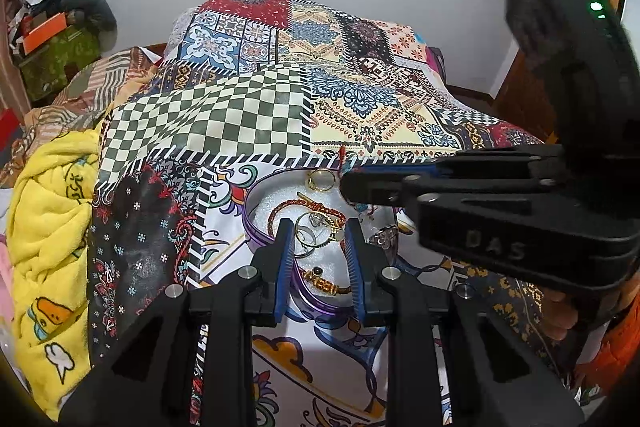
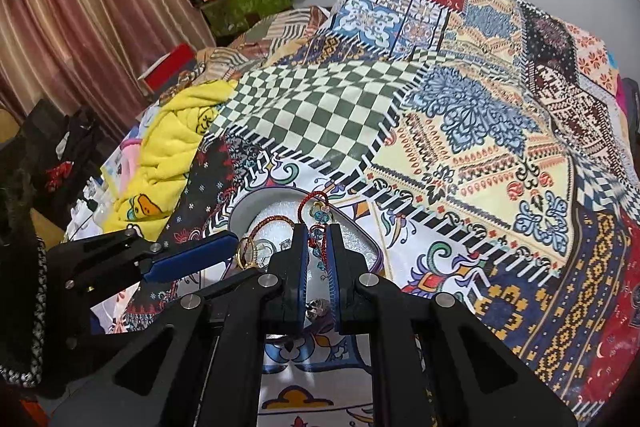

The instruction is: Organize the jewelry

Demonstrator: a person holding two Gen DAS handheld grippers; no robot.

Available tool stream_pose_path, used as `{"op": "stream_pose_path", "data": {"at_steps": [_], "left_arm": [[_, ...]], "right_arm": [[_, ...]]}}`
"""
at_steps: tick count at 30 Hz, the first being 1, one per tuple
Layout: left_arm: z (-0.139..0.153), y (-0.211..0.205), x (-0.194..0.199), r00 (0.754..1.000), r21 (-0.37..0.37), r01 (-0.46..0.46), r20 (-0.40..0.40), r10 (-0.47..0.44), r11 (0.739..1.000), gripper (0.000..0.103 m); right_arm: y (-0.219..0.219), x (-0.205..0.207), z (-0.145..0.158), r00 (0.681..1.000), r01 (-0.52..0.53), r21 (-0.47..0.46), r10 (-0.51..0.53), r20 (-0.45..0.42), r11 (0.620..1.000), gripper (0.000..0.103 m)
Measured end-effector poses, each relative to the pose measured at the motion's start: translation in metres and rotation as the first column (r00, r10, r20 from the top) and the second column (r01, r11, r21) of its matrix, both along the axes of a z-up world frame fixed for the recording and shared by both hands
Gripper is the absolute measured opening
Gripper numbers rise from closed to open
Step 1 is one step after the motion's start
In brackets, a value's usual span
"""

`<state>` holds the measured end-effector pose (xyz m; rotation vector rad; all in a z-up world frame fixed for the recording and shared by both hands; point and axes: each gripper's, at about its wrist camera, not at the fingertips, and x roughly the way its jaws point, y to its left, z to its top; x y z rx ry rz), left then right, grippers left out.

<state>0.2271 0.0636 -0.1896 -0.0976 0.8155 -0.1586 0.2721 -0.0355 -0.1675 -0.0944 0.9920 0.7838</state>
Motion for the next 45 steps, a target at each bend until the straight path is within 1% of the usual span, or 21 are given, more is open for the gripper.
{"op": "stream_pose_path", "data": {"at_steps": [6, 8, 10, 11, 13, 16, 21, 24, 26, 29, 30, 32, 33, 36, 38, 39, 41, 42, 43, 44, 45], "left_arm": [[0.001, 0.001, 0.000, 1.000, 0.000, -0.002, -0.004, 0.002, 1.000, 0.024], [0.001, 0.000, -0.001, 1.000, 0.010, 0.001, -0.007, -0.001, 1.000, 0.024], [0.002, -0.003, -0.002, 1.000, 0.020, 0.010, -0.006, -0.009, 1.000, 0.024], [0.003, -0.004, -0.003, 1.000, 0.026, 0.015, -0.007, -0.015, 1.000, 0.025], [0.005, -0.007, -0.006, 1.000, 0.047, 0.014, -0.006, -0.014, 0.999, 0.025], [0.013, -0.005, -0.010, 1.000, 0.047, 0.000, -0.003, 0.000, 0.999, 0.025], [0.044, 0.005, -0.028, 0.996, 0.036, -0.065, 0.057, 0.062, 0.997, 0.025], [0.073, 0.010, -0.044, 0.987, 0.020, -0.108, 0.118, 0.105, 0.994, 0.025], [0.096, 0.012, -0.058, 0.977, 0.003, -0.133, 0.169, 0.131, 0.991, 0.025], [0.134, 0.012, -0.084, 0.951, -0.019, -0.162, 0.264, 0.161, 0.987, 0.025], [0.149, 0.009, -0.098, 0.934, -0.021, -0.173, 0.312, 0.171, 0.985, 0.025], [0.170, 0.006, -0.118, 0.910, -0.024, -0.183, 0.375, 0.179, 0.983, 0.025], [0.183, 0.003, -0.133, 0.891, -0.028, -0.185, 0.416, 0.179, 0.982, 0.025], [0.206, -0.006, -0.161, 0.852, -0.031, -0.192, 0.490, 0.183, 0.981, 0.028], [0.217, -0.011, -0.180, 0.821, -0.031, -0.207, 0.537, 0.191, 0.978, 0.042], [0.223, -0.015, -0.192, 0.802, -0.028, -0.221, 0.564, 0.197, 0.975, 0.046], [0.228, -0.020, -0.205, 0.782, -0.017, -0.236, 0.590, 0.200, 0.972, 0.054], [0.230, -0.023, -0.213, 0.773, -0.007, -0.249, 0.602, 0.203, 0.969, 0.057], [0.231, -0.024, -0.218, 0.767, -0.003, -0.257, 0.608, 0.206, 0.966, 0.064], [0.232, -0.026, -0.223, 0.759, 0.000, -0.267, 0.617, 0.210, 0.964, 0.070], [0.233, -0.027, -0.228, 0.750, 0.003, -0.278, 0.626, 0.215, 0.961, 0.072]], "right_arm": [[0.002, 0.003, -0.002, 0.999, -0.021, 0.006, 0.021, -0.036, 1.000, 0.008], [0.002, 0.003, 0.000, 0.999, -0.030, 0.004, 0.030, -0.034, 1.000, 0.012], [0.001, 0.000, 0.005, 1.000, -0.025, -0.001, 0.025, -0.008, 1.000, 0.024], [0.001, -0.002, 0.007, 1.000, -0.023, -0.004, 0.023, 0.005, 1.000, 0.027], [-0.001, -0.005, 0.014, 0.999, -0.016, -0.006, 0.016, 0.037, 1.000, 0.029], [-0.006, -0.013, 0.029, 0.997, 0.000, -0.003, 0.001, 0.083, 1.000, 0.029], [-0.024, -0.030, 0.064, 0.987, 0.040, 0.044, -0.046, 0.155, 0.998, 0.029], [-0.036, -0.047, 0.090, 0.973, 0.064, 0.077, -0.079, 0.217, 0.995, 0.029], [-0.045, -0.062, 0.110, 0.958, 0.078, 0.104, -0.104, 0.267, 0.992, 0.029], [-0.061, -0.094, 0.146, 0.920, 0.102, 0.156, -0.153, 0.360, 0.982, 0.029], [-0.065, -0.103, 0.155, 0.909, 0.105, 0.171, -0.164, 0.383, 0.980, 0.029], [-0.076, -0.127, 0.175, 0.876, 0.116, 0.211, -0.200, 0.439, 0.971, 0.029], [-0.079, -0.137, 0.183, 0.861, 0.119, 0.226, -0.213, 0.461, 0.967, 0.029], [-0.089, -0.166, 0.202, 0.822, 0.116, 0.270, -0.245, 0.514, 0.956, 0.029], [-0.092, -0.181, 0.209, 0.799, 0.115, 0.289, -0.261, 0.541, 0.951, 0.029], [-0.094, -0.191, 0.213, 0.780, 0.121, 0.300, -0.277, 0.561, 0.946, 0.029], [-0.097, -0.203, 0.216, 0.757, 0.131, 0.311, -0.297, 0.582, 0.941, 0.030], [-0.098, -0.208, 0.217, 0.746, 0.138, 0.318, -0.309, 0.590, 0.938, 0.033], [-0.100, -0.213, 0.217, 0.735, 0.146, 0.324, -0.322, 0.597, 0.935, 0.040], [-0.101, -0.216, 0.216, 0.726, 0.155, 0.327, -0.332, 0.603, 0.932, 0.044], [-0.102, -0.220, 0.216, 0.715, 0.167, 0.329, -0.344, 0.609, 0.929, 0.053]]}}
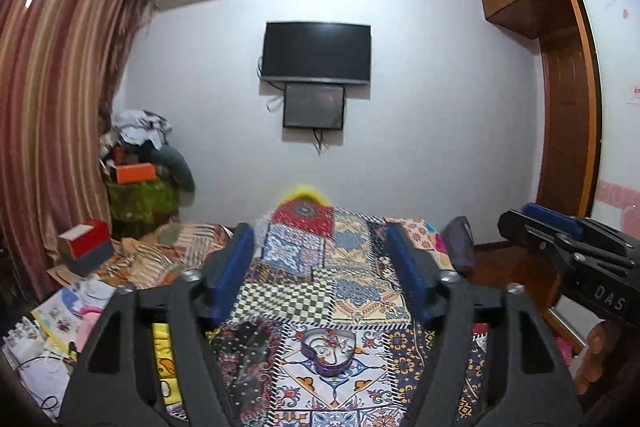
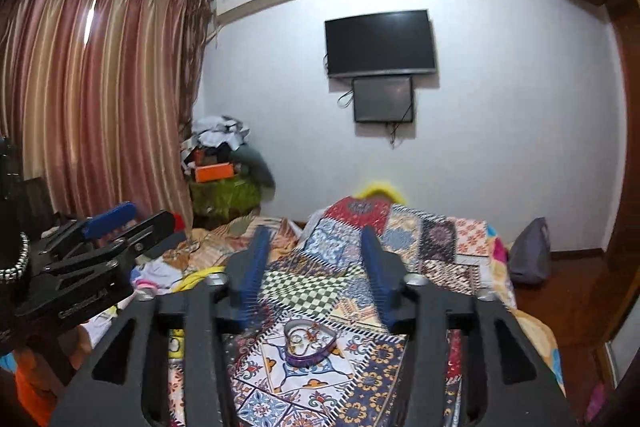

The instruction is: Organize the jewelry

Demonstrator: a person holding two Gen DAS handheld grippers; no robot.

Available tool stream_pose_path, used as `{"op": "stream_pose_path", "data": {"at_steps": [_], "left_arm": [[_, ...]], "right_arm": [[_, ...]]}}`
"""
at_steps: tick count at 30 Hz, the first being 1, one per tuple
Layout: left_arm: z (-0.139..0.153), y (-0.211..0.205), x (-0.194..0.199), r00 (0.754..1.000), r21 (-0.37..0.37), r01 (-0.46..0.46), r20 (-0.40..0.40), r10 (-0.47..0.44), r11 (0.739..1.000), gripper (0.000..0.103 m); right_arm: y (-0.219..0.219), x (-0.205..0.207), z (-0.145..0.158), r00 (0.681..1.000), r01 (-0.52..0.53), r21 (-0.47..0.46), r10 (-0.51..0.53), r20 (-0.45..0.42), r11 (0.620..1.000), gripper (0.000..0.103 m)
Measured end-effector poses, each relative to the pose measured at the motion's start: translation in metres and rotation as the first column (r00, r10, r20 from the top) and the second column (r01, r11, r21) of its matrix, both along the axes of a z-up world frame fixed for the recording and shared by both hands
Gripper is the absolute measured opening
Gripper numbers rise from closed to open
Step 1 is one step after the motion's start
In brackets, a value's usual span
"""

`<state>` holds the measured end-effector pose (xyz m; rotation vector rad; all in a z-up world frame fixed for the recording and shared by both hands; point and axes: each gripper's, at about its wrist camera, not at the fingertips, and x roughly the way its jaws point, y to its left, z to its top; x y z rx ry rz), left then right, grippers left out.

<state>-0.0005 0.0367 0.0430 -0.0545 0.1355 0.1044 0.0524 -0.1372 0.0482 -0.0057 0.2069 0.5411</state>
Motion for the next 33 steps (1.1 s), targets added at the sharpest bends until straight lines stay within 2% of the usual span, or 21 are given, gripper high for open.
{"op": "stream_pose_path", "data": {"at_steps": [1, 5, 7, 10, 12, 33], "left_arm": [[0.000, -0.001, -0.005, 1.000, 0.008, -0.014, 0.008, 0.014, 1.000, 0.078], [-0.001, -0.007, -0.016, 0.998, 0.036, -0.050, 0.027, 0.049, 0.998, 0.099], [-0.002, -0.008, -0.019, 0.998, 0.040, -0.055, 0.026, 0.054, 0.998, 0.101], [-0.004, -0.011, -0.020, 0.998, 0.052, -0.065, 0.023, 0.064, 0.997, 0.102], [-0.006, -0.012, -0.023, 0.998, 0.051, -0.062, 0.017, 0.062, 0.997, 0.102], [-0.014, -0.009, -0.015, 0.999, 0.028, -0.036, -0.020, 0.036, 0.999, 0.102]], "right_arm": [[-0.001, -0.003, 0.000, 1.000, 0.015, 0.000, -0.015, 0.011, 1.000, 0.060], [-0.001, -0.008, -0.003, 0.997, 0.068, -0.013, -0.067, 0.040, 0.998, 0.072], [-0.003, -0.012, -0.002, 0.995, 0.087, -0.013, -0.087, 0.044, 0.996, 0.085], [-0.005, -0.015, -0.003, 0.992, 0.120, -0.009, -0.119, 0.050, 0.993, 0.097], [-0.008, -0.017, -0.004, 0.990, 0.134, -0.005, -0.134, 0.053, 0.991, 0.101], [-0.019, -0.024, -0.010, 0.989, 0.149, -0.012, -0.149, 0.019, 0.989, 0.102]]}}
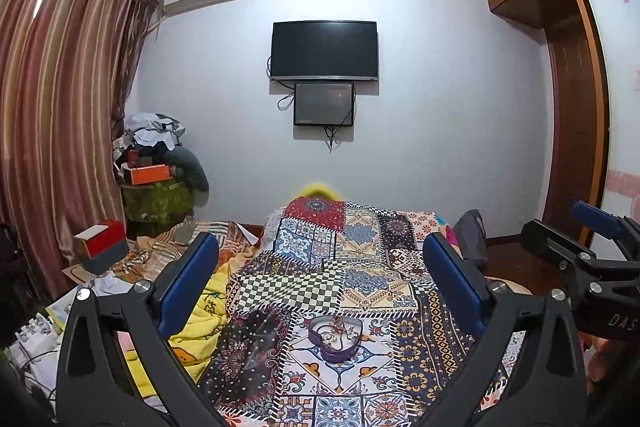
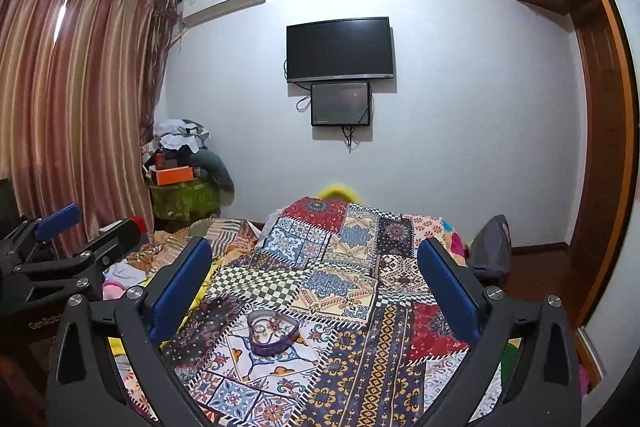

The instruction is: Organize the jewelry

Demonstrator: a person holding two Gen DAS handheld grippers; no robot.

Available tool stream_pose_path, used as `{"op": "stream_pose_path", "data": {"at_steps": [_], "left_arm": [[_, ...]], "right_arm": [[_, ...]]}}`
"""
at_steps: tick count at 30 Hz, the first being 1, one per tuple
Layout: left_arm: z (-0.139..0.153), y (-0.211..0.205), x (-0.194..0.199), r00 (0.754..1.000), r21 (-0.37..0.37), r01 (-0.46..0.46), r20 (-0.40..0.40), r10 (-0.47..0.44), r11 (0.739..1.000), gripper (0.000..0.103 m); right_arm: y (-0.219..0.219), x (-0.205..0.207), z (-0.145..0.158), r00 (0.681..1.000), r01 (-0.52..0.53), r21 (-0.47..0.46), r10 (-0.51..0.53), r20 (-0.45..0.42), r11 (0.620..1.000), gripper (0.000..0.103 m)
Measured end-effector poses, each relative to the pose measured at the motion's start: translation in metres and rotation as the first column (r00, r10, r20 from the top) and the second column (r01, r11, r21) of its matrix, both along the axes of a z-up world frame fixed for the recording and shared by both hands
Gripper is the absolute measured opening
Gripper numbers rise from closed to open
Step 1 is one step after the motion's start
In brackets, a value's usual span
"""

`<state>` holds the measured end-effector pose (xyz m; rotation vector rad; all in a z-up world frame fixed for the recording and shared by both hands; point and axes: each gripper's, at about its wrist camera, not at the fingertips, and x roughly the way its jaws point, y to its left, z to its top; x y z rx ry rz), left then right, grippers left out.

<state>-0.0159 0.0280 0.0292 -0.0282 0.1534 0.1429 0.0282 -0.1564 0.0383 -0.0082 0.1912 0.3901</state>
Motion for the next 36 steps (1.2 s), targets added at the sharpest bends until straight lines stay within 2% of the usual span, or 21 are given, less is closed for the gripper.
{"op": "stream_pose_path", "data": {"at_steps": [19, 36], "left_arm": [[-0.007, -0.001, 0.010, 0.999, -0.031, 0.032, -0.042, -0.034, 0.999, 0.102], [-0.010, -0.008, 0.014, 0.997, -0.021, 0.048, -0.063, -0.049, 0.999, 0.102]], "right_arm": [[-0.003, 0.001, 0.004, 1.000, 0.003, -0.008, -0.003, -0.027, 1.000, 0.102], [-0.006, 0.002, 0.005, 1.000, 0.004, -0.002, -0.004, -0.030, 1.000, 0.102]]}}
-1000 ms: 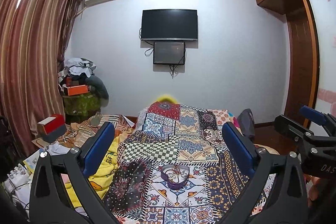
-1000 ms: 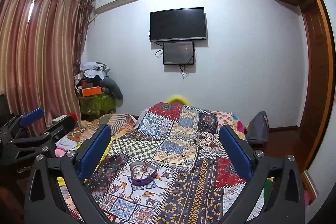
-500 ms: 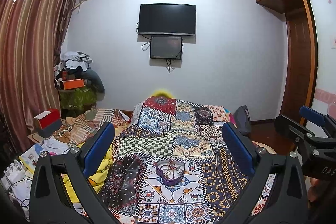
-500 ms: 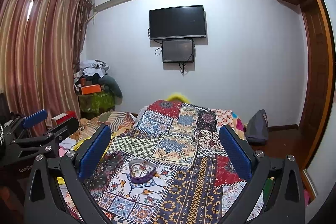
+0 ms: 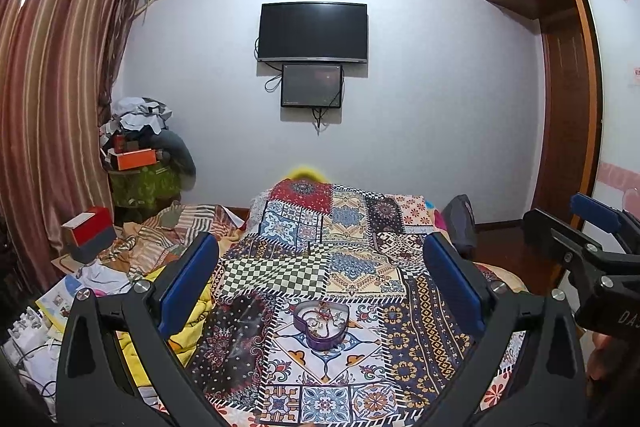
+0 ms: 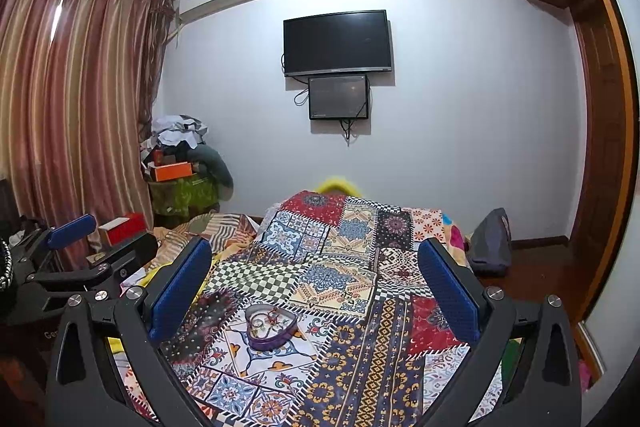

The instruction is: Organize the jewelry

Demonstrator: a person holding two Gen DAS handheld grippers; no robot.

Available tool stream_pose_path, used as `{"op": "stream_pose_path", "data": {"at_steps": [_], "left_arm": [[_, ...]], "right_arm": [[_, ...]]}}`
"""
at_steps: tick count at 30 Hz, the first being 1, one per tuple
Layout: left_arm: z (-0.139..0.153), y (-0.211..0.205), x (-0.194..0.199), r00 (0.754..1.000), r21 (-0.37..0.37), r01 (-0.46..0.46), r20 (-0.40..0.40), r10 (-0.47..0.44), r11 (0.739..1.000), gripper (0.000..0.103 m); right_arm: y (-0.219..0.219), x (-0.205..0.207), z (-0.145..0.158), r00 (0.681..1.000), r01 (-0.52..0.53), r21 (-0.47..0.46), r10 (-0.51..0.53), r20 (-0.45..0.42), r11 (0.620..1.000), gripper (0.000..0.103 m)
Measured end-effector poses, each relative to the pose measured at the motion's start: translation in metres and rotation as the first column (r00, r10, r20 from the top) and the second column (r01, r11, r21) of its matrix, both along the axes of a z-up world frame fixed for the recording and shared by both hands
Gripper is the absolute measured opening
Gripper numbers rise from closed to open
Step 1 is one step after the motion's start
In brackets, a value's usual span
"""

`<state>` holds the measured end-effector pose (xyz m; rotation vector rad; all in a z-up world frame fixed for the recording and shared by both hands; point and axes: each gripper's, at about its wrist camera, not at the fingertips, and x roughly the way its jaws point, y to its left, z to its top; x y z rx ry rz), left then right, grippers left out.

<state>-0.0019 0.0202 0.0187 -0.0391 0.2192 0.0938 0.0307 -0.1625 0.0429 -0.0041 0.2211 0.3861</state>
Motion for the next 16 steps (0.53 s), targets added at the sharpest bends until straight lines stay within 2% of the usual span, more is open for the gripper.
{"op": "stream_pose_path", "data": {"at_steps": [16], "left_arm": [[0.0002, 0.0007, -0.0002, 1.000, 0.003, -0.004, -0.005, 0.004, 1.000, 0.102]], "right_arm": [[-0.0007, 0.0018, -0.0001, 1.000, -0.001, 0.005, 0.001, -0.006, 1.000, 0.103]]}}
